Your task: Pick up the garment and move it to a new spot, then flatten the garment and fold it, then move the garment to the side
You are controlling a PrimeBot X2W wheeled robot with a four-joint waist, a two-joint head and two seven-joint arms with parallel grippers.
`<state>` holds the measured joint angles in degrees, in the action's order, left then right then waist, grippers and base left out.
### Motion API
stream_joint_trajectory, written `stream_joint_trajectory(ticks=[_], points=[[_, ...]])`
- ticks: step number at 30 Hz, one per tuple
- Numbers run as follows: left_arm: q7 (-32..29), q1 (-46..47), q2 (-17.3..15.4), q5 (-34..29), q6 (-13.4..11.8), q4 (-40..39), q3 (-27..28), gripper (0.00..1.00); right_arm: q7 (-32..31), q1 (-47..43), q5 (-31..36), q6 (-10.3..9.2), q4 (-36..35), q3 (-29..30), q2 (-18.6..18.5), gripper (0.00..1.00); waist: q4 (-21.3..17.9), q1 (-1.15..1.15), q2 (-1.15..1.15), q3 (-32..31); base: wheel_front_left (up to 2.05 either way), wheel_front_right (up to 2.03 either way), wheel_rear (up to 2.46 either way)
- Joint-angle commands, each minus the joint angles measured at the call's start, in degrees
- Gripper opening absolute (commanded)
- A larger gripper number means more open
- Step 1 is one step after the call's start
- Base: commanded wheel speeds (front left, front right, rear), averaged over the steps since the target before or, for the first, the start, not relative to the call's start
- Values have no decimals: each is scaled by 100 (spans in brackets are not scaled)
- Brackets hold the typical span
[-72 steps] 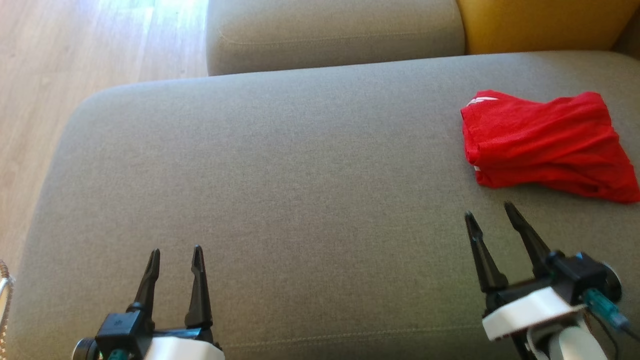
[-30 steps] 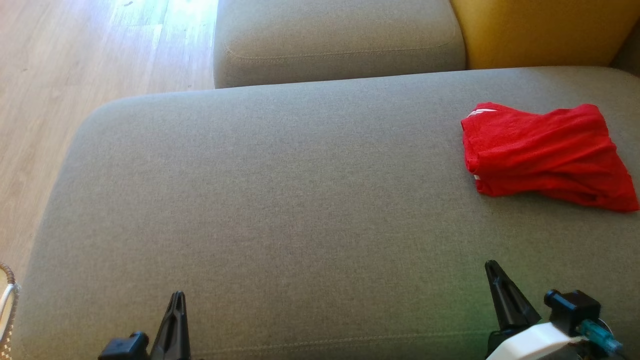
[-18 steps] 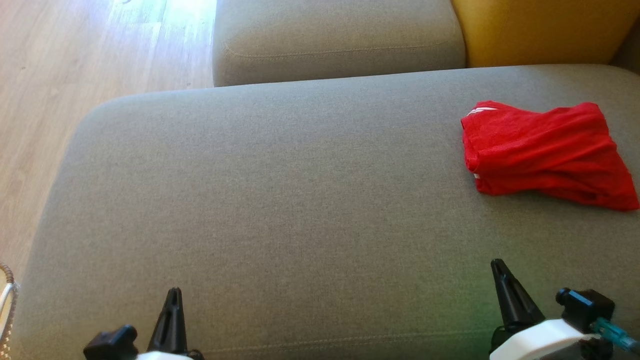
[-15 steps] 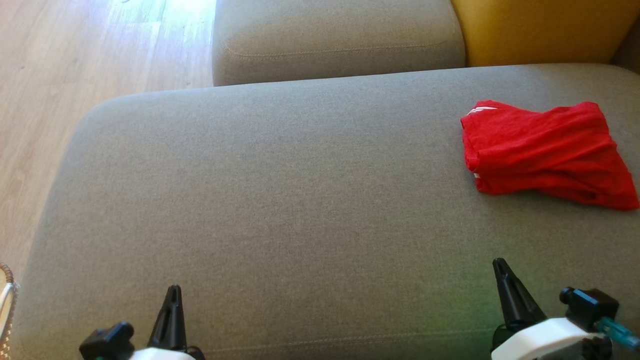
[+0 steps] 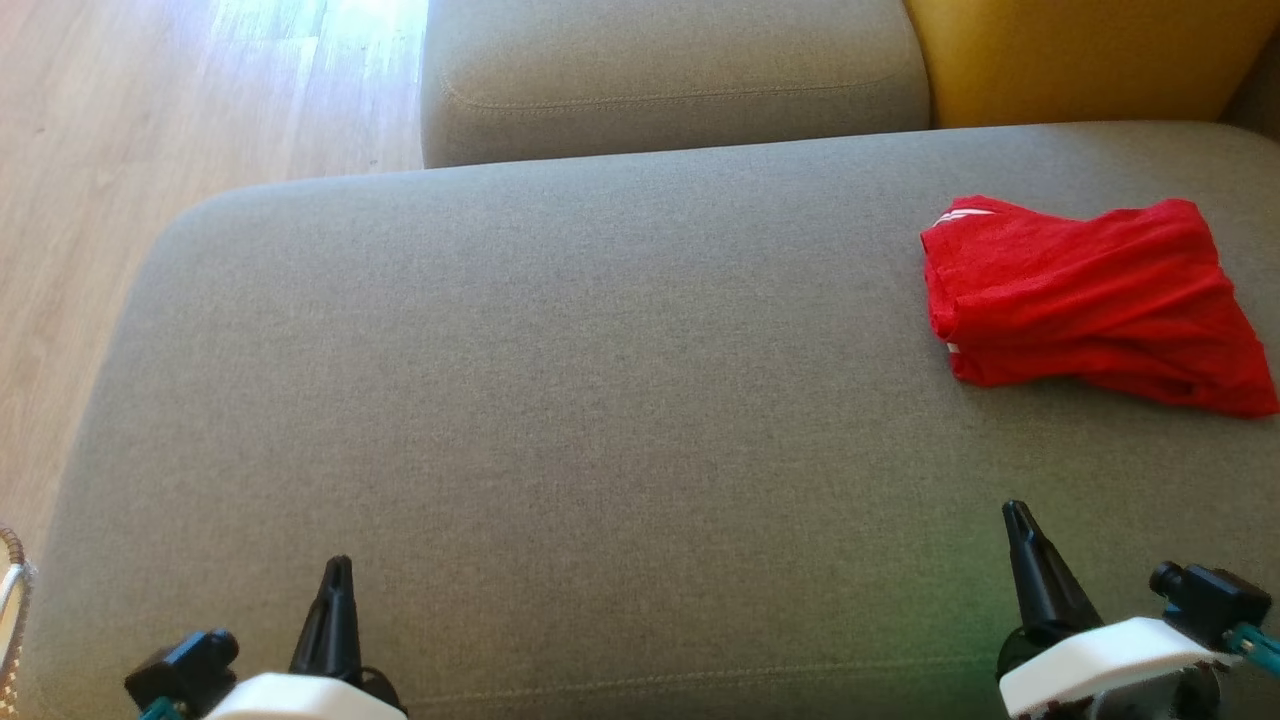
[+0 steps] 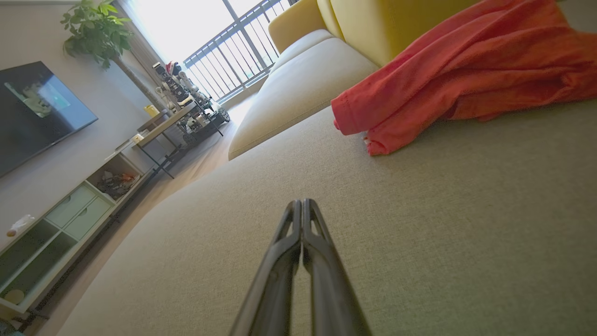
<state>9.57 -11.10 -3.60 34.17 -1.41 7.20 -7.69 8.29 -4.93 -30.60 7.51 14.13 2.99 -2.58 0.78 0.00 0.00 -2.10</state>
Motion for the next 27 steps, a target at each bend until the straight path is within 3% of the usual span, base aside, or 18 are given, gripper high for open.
stream_joint_trajectory(ticks=[1, 27], points=[[-37, 293, -89, 146, 35, -145, 136, 0, -43, 335, -165, -1, -165, -5, -25, 0, -1, 0, 0, 2, 0, 0, 0], [-438, 733, -121, 2022, 304, 103, 426, 0, -491, 578, -2055, -1, -118, 103, -31, 0, -25, 0, 0, 74, 0, 0, 0]])
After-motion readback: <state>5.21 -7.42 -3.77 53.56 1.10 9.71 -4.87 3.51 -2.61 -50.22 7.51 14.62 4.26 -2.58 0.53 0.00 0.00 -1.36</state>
